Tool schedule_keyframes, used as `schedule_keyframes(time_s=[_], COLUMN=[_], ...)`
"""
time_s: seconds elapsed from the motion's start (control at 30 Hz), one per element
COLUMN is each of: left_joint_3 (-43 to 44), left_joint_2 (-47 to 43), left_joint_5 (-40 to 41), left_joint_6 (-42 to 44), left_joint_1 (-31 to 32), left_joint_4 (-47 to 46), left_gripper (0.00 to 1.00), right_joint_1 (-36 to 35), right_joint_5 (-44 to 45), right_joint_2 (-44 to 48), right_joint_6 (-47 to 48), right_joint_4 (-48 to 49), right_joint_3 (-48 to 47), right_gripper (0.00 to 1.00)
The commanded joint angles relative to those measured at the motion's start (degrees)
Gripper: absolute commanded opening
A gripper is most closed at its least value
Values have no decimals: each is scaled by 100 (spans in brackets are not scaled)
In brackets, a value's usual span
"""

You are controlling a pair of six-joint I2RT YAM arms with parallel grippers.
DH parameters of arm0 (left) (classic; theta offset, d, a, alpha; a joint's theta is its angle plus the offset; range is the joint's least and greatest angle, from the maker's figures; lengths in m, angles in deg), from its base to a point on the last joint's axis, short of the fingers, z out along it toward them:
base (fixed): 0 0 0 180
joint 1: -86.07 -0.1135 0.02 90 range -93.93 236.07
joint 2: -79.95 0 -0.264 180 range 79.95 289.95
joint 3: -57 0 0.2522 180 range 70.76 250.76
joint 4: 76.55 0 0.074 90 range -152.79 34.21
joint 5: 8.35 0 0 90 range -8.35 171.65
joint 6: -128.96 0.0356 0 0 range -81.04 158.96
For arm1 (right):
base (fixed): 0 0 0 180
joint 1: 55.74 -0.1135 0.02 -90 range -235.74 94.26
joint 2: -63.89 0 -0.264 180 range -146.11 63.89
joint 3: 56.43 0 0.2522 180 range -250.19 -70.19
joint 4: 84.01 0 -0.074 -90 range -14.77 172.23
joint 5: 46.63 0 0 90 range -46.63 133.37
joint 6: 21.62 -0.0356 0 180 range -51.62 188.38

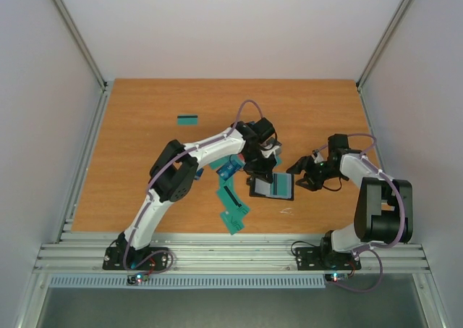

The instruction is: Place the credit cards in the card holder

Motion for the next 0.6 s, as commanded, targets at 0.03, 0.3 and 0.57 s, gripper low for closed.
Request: schedule_keyframes(time_s=[0.03,0.3,0.57], left_joint_3=[239,350,453], left_joint_2=[323,589,808], left_joint_5=[-296,-214,-211], left_joint_6=[-49,-39,-53], left_joint_1=[29,36,35], left_joint_4=[-345,-350,-353], left_gripper=[0,0,0], right_joint_1=[-13,-13,-16], right_joint_5=[-199,-250,-324], right_joint_2=[-113,-123,-192], right_joint_6=[-102,-140,-155], right_joint_4=[173,232,280], right_joint_3=[73,121,131], right_gripper=[61,59,59])
